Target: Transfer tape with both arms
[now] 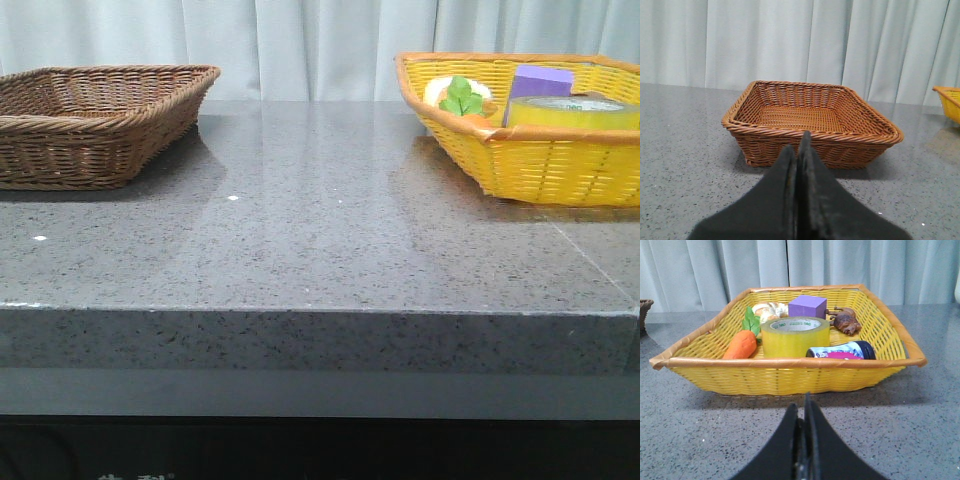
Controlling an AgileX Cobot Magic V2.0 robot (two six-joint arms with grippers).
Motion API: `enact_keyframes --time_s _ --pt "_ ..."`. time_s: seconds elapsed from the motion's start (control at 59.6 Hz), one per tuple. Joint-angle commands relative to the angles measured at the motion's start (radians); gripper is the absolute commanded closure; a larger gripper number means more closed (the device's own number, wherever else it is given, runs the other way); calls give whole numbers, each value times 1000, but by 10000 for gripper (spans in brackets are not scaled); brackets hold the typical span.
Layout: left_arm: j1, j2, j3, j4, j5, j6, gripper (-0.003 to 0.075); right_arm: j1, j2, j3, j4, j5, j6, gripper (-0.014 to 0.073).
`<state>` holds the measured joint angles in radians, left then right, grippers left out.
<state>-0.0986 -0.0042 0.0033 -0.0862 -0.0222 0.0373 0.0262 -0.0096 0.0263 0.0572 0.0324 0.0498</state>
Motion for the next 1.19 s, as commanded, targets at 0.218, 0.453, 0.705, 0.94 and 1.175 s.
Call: enact_keyframes --time_s 0.218,0.453,0.705,0.94,1.175 --pt "-6 -18 9 -4 -83 -4 741 0 -23 -6 -9 -91 -5 660" --pt "-6 -18 9 -4 -83 -4 741 0 -23 -6 -9 -91 -5 660" --pt "-6 -18 9 -4 -83 -4 741 0 -23 -6 -9 -107 -5 660" --pt "-6 -18 5 -4 -94 -4 741 0 -23 -6 -9 -160 -5 660" --pt "-6 -14 -95 -4 -86 -4 741 0 -23 -97 -9 -69 -5 660"
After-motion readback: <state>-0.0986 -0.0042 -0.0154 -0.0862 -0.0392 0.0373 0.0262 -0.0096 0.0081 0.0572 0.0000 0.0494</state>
